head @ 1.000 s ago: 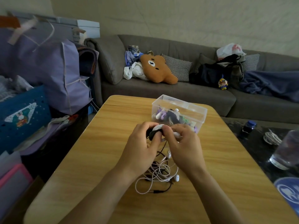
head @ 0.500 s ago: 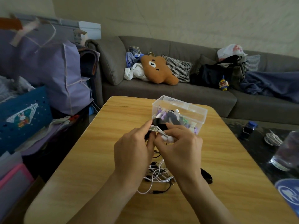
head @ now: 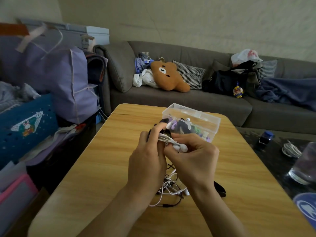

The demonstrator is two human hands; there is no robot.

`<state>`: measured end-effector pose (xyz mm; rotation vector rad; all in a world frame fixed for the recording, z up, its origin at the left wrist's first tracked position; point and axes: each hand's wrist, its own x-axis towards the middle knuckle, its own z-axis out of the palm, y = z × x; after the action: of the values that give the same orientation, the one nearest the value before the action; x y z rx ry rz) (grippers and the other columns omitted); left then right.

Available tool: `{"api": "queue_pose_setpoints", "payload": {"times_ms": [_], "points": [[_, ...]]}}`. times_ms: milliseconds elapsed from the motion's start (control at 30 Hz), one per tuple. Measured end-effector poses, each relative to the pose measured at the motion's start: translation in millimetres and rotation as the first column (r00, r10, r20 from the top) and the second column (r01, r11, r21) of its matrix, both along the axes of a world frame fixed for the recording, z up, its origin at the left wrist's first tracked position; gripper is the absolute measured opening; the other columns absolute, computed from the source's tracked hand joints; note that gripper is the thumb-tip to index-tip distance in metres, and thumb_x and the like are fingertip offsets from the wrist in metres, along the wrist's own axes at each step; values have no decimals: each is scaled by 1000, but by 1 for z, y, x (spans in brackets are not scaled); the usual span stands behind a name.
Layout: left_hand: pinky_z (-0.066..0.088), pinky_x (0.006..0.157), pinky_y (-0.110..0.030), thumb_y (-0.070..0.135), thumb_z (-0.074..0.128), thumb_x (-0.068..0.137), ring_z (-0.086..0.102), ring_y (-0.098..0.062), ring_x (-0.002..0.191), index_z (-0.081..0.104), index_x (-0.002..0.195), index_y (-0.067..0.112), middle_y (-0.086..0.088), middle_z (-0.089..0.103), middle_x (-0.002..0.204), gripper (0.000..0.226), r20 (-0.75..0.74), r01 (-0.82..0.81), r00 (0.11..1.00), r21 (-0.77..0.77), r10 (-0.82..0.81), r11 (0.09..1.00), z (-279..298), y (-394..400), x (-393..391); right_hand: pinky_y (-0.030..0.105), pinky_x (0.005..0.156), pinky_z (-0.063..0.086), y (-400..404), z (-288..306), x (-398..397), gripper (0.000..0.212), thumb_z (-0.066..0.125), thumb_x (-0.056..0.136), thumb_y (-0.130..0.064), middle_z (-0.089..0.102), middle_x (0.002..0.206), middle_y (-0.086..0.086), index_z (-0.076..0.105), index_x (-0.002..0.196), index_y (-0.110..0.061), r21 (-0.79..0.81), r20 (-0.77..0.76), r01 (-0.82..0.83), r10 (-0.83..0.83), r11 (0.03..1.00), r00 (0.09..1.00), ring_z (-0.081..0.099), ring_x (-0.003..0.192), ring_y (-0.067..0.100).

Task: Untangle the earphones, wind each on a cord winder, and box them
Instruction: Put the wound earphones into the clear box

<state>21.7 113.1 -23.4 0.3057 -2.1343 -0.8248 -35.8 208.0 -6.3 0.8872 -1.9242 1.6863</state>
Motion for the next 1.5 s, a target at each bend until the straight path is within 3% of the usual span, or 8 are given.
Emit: {"api": "queue_pose_setpoints", "payload": {"times_ms": [333, 433, 633, 900, 1033, 1267, 1367, 1500], "points": [[51, 75, -20, 49, 53, 94, 60, -1, 95, 55, 125, 40, 17, 61, 107, 32, 131, 318, 930, 188, -345, 929, 9, -22, -2, 16, 70, 57, 25, 8, -24, 27, 78, 71, 12, 78, 87, -9, 80, 90, -8, 33, 166, -239, 231, 970, 959, 74, 79, 5], [47, 58, -18, 45, 60, 93, 64, -3, 74, 65, 114, 33, 14, 67, 87, 25, 105, 337, 924, 235, -369, 912, 14, -26, 0, 19, 72, 58, 26, 5, -27, 25, 78, 75, 10, 78, 89, -7, 80, 92, -8, 69, 139, -254, 243, 965, 960, 74, 82, 6], [56, 65, -42, 36, 57, 97, 68, -20, 69, 66, 115, 31, -1, 70, 80, 21, 170, 407, 856, 363, -489, 838, 16, -39, 6, 36, 77, 62, 27, 3, -33, 24, 78, 83, 0, 77, 94, -3, 77, 104, -12, 169, 169, -329, 302, 929, 938, 75, 87, 17], [44, 55, -11, 13, 51, 101, 66, -3, 67, 65, 116, 10, 3, 71, 82, 20, 158, 479, 731, 574, -664, 664, 22, -52, 13, 39, 76, 62, 27, 10, -32, 25, 74, 87, -10, 75, 88, 0, 70, 108, -22, 254, 250, -409, 349, 876, 903, 73, 80, 19], [45, 55, -15, 27, 48, 99, 67, -25, 69, 58, 119, 8, -20, 68, 105, 29, 170, 471, 680, 643, -713, 604, 21, -49, 13, 37, 73, 61, 23, 10, -32, 21, 71, 90, -12, 72, 82, -2, 68, 106, -25, 320, 276, -401, 321, 858, 906, 71, 74, 15], [56, 66, -56, 64, 45, 86, 66, -33, 61, 61, 101, 25, -12, 71, 90, 45, 284, 319, 834, 450, -472, 834, 14, -39, 7, 36, 81, 61, 17, 2, -24, 23, 66, 96, -15, 75, 85, -3, 68, 116, -26, 289, 337, -387, 285, 876, 897, 73, 83, 10], [55, 70, -55, 64, 46, 88, 67, -31, 72, 63, 94, 24, -7, 72, 85, 45, 279, 250, 880, 416, -384, 875, 15, -39, 6, 42, 89, 59, 17, 6, -23, 20, 60, 99, -19, 77, 97, 1, 70, 117, -19, 164, 457, -493, 378, 854, 806, 74, 92, 17], [59, 69, -39, 50, 49, 97, 70, -11, 76, 66, 94, 26, 2, 73, 81, 29, 282, 216, 891, 427, -356, 878, 14, -37, 4, 36, 79, 62, 14, 2, -21, 22, 74, 88, -37, 75, 93, -6, 74, 107, -24, 296, 329, -379, 279, 877, 902, 73, 87, 10]]}}
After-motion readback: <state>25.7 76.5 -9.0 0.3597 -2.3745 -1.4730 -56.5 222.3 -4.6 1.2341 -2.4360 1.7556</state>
